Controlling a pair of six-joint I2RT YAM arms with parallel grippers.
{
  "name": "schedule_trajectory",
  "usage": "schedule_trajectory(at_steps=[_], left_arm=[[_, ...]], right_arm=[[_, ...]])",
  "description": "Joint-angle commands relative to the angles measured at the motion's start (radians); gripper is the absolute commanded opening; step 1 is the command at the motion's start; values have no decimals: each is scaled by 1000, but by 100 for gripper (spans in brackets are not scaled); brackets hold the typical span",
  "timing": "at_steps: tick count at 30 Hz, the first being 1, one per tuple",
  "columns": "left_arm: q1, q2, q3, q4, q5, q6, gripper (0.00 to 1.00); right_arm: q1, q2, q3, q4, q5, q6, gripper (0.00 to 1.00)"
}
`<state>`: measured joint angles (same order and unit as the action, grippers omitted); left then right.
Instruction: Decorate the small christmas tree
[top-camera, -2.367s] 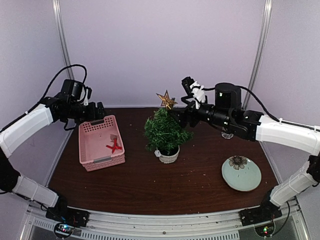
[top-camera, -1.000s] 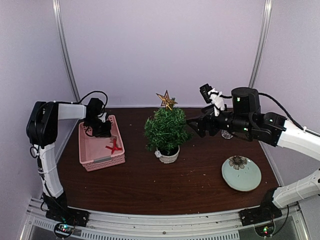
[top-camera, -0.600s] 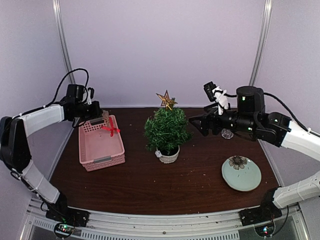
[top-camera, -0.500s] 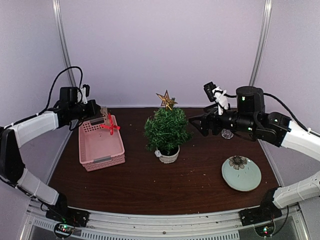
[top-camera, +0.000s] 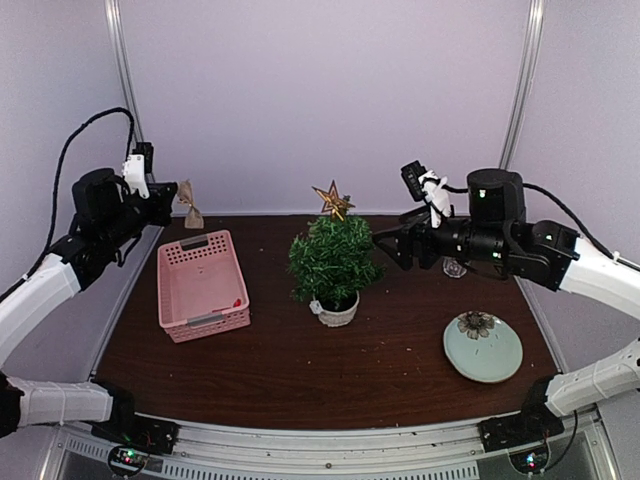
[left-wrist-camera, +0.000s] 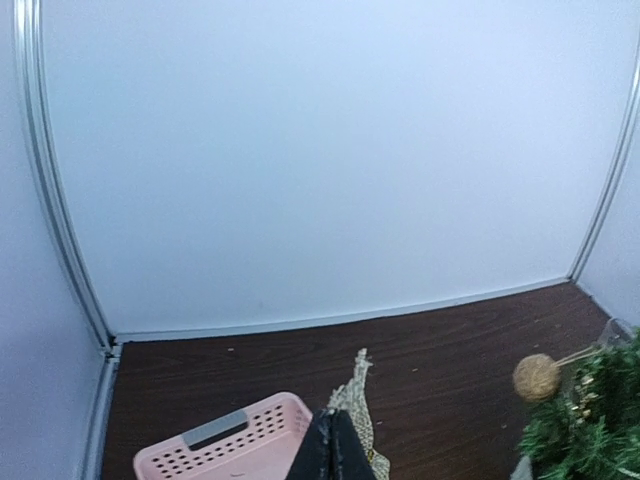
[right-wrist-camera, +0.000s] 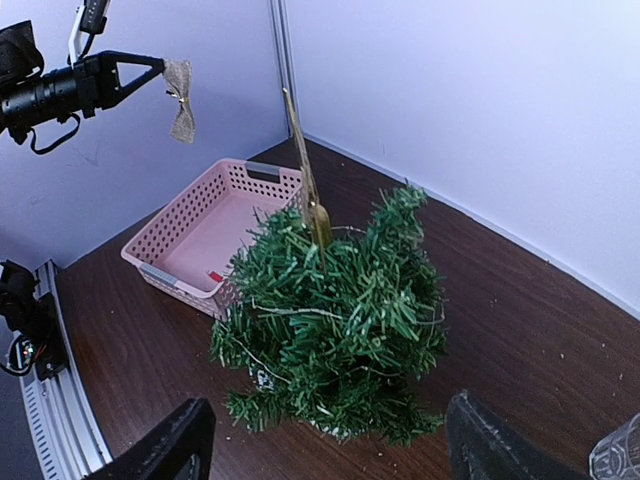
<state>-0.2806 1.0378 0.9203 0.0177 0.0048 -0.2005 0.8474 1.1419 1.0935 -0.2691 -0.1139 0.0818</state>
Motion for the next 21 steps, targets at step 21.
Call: schedule_trajectory(at_steps=[21], left_arm=[[-687, -73, -57, 385, -291, -439, 0]], right_arm=[[332, 297, 377, 130, 193, -6, 59]])
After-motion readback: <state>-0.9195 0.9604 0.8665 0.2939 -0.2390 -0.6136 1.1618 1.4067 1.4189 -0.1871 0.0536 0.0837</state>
